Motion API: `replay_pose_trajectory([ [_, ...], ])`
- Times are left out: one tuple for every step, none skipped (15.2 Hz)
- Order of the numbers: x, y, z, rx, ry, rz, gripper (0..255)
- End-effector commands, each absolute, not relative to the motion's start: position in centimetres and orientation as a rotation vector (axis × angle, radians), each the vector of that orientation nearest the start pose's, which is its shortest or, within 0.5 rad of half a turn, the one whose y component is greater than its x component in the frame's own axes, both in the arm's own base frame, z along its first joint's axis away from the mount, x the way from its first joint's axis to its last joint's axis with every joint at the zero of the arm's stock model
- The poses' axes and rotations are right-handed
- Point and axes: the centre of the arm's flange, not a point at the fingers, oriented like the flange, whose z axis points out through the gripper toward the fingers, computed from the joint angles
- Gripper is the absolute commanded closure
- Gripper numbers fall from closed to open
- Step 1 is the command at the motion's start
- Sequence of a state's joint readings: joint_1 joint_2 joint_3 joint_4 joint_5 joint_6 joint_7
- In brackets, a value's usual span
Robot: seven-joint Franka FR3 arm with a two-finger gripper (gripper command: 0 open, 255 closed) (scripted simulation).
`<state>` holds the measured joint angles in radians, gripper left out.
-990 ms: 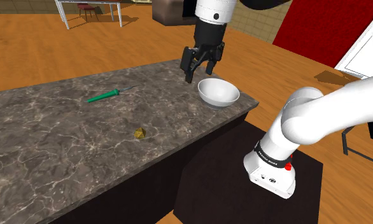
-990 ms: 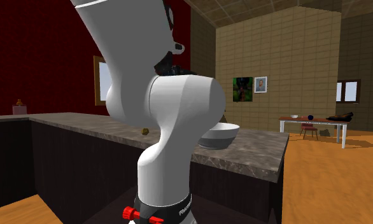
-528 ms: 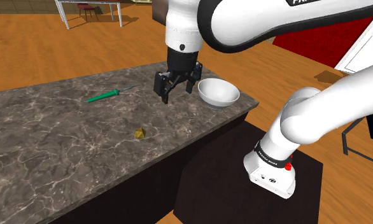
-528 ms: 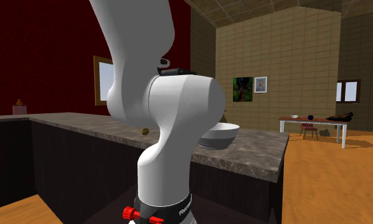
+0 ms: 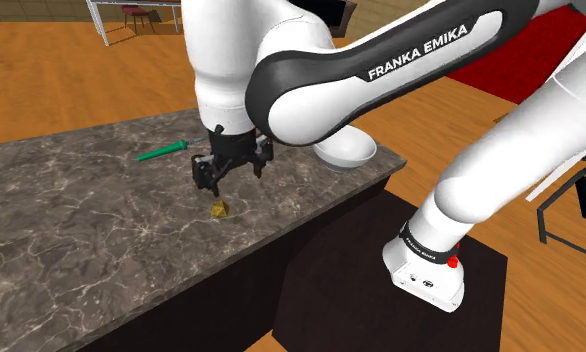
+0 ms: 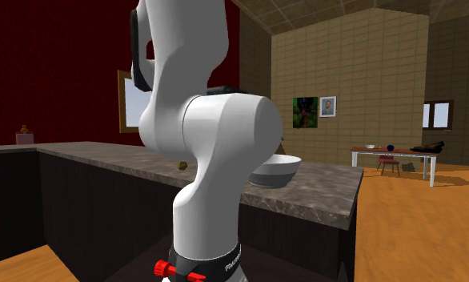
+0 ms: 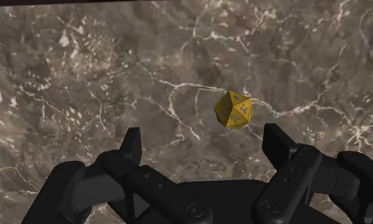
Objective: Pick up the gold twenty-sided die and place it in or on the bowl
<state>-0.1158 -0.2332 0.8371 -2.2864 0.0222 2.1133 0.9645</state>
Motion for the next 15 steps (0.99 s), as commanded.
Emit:
replay_pose_trajectory([
  [36.9,34.8,39.5,-3.225,0.472,-0.186,0],
  [37.4,35.8,38.7,-3.229,0.488,-0.193,0],
  [37.9,36.7,37.8,-3.232,0.503,-0.201,0],
  [38.0,36.9,37.7,-3.232,0.506,-0.202,0],
  [38.0,36.8,37.2,-3.232,0.506,-0.202,0],
  [38.1,36.7,36.6,-3.232,0.506,-0.202,0],
  [38.1,36.6,36.1,-3.232,0.506,-0.202,0],
  [38.2,36.5,35.6,-3.232,0.506,-0.202,0],
  [38.3,36.4,35.1,-3.232,0.506,-0.202,0],
  [38.3,36.4,34.6,-3.232,0.506,-0.202,0],
  [38.4,36.2,33.7,-3.232,0.506,-0.202,0],
  [38.4,36.2,33.7,-3.232,0.506,-0.202,0],
  [38.4,36.2,33.7,-3.232,0.505,-0.201,0],
  [38.4,36.2,33.7,-3.232,0.505,-0.202,0],
  [38.4,36.2,33.7,-3.232,0.506,-0.202,0],
])
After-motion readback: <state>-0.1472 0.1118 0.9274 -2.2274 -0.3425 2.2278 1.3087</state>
